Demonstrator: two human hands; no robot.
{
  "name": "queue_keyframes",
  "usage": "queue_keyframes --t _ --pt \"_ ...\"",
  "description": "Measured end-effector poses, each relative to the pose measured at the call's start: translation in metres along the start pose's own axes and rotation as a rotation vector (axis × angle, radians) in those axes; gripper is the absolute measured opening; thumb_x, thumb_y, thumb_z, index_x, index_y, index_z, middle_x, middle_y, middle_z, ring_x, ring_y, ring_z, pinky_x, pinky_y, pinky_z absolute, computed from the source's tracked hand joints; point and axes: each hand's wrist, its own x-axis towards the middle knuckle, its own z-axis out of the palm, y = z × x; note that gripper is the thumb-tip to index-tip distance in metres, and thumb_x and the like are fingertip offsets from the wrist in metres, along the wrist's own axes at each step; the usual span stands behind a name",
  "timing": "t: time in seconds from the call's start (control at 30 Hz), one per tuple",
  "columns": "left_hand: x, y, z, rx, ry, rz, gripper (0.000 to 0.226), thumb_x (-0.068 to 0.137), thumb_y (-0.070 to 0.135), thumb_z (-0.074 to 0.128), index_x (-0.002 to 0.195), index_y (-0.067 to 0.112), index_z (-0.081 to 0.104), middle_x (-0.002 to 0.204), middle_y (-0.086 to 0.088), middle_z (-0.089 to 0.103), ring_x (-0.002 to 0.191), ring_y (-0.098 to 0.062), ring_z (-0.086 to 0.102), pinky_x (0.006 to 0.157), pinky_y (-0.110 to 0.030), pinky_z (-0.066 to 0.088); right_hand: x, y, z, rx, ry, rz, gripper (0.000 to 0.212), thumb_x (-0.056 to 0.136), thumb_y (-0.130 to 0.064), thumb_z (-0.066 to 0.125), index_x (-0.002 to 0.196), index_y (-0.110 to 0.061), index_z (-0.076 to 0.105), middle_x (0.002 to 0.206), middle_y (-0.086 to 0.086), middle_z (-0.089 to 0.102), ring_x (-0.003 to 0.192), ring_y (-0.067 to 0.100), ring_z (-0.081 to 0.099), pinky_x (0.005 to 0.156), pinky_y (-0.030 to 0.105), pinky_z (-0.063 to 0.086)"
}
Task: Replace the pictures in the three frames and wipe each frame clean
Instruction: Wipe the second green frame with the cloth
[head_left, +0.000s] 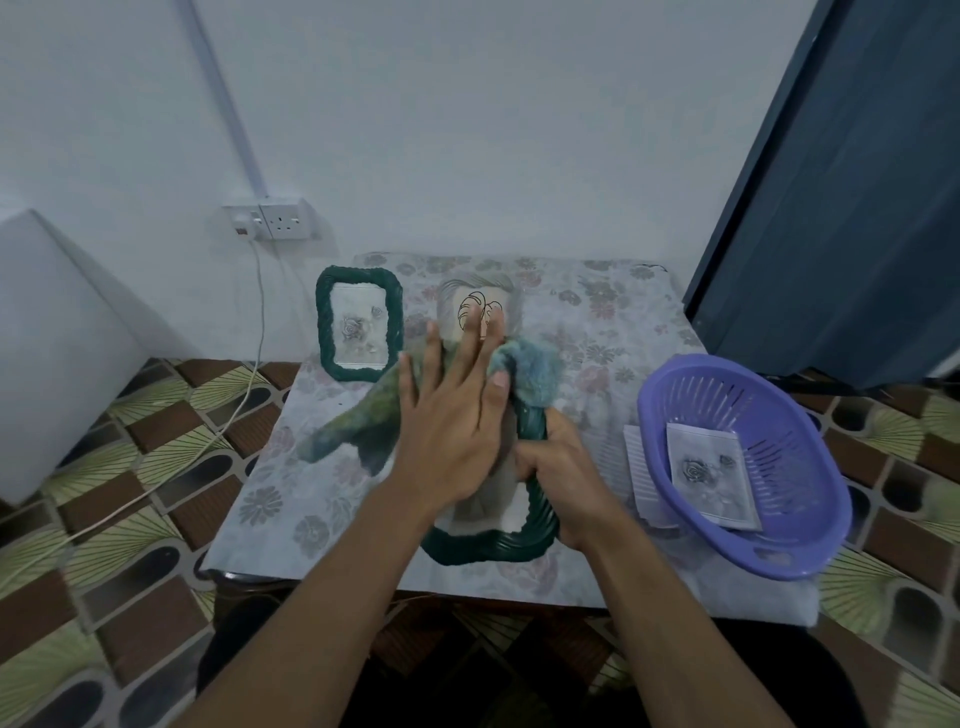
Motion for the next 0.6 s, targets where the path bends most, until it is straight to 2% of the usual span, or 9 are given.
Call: queue_keyframes --t 0.1,0.2,0.27,0.37,0.43,0.5,0.57,0.6 --pt "0.01 -0.007 -0.007 0.021 0.005 -0.108 0.047 0.096 0.06 -0.003 0.139 0.06 -0.021 0.159 0.023 -0.021 0.148 -0.017 -0.022 0.118 -0.056 -0.012 -0.002 0.0 -0.002 -0.081 -0.038 -0.012 0.036 0.062 0.017 0.044 0.063 -0.018 0.033 0.051 -0.011 0.031 0.044 0.005 0.026 0.042 0.019 0.024" --pt "0.021 -0.017 -0.014 -0.096 0.044 -0.278 0.048 0.1 0.058 0.001 0.147 0.055 -0.007 0.163 0.014 -0.012 0.151 -0.025 -0.011 0.118 -0.06 -0.005 -0.005 0.002 -0.005 -0.104 -0.058 -0.029 0.031 0.053 0.007 0.044 0.064 -0.02 0.033 0.054 -0.012 0.029 0.046 0.006 0.024 0.043 0.019 0.022" --pt "0.025 -0.021 -0.016 -0.213 0.079 -0.371 0.05 0.104 0.051 0.008 0.154 0.044 0.009 0.165 0.007 -0.001 0.152 -0.027 0.0 0.122 -0.053 0.003 -0.007 0.002 -0.004 -0.113 -0.094 -0.032 0.031 0.052 0.005 0.044 0.067 -0.017 0.03 0.054 -0.012 0.03 0.047 0.006 0.024 0.043 0.019 0.023" --pt "0.018 -0.011 -0.014 -0.281 0.143 -0.367 0.051 0.107 0.041 0.014 0.155 0.028 0.024 0.163 0.0 0.02 0.151 -0.022 0.015 0.124 -0.042 0.009 -0.005 0.002 -0.001 -0.135 -0.105 -0.046 0.029 0.052 0.004 0.044 0.069 -0.015 0.03 0.053 -0.014 0.031 0.046 0.005 0.026 0.044 0.018 0.025" --pt "0.011 0.002 -0.011 -0.276 0.13 -0.351 0.051 0.106 0.043 0.011 0.155 0.033 0.02 0.163 0.004 0.021 0.151 -0.021 0.011 0.124 -0.045 0.004 -0.003 0.003 0.003 -0.115 -0.105 -0.061 0.027 0.052 0.005 0.043 0.069 -0.014 0.033 0.053 -0.014 0.035 0.046 0.004 0.031 0.044 0.016 0.028" --pt "0.0 0.014 -0.003 -0.232 0.075 -0.261 0.051 0.104 0.049 0.007 0.155 0.04 0.008 0.164 0.013 0.007 0.152 -0.018 -0.004 0.123 -0.046 -0.007 0.0 0.007 0.004 -0.061 -0.104 -0.077 0.025 0.055 0.008 0.044 0.071 -0.011 0.047 0.056 -0.008 0.05 0.05 0.006 0.046 0.046 0.019 0.038" --pt "-0.009 0.021 0.005 -0.206 0.036 -0.122 0.052 0.1 0.053 0.004 0.151 0.045 -0.002 0.16 0.022 -0.005 0.149 -0.012 -0.018 0.12 -0.041 -0.017 0.004 0.012 0.003 -0.017 -0.096 -0.081 0.04 0.064 0.012 0.047 0.091 -0.012 0.065 0.077 0.004 0.07 0.07 0.018 0.066 0.06 0.029 0.055" --pt "-0.011 0.021 0.005 -0.206 0.026 -0.086 0.051 0.099 0.053 0.004 0.149 0.049 -0.004 0.159 0.025 -0.007 0.147 -0.008 -0.02 0.12 -0.04 -0.019 0.006 0.013 0.002 0.002 -0.084 -0.081 0.044 0.066 0.012 0.047 0.098 -0.011 0.066 0.085 0.008 0.072 0.077 0.023 0.068 0.066 0.033 0.056"
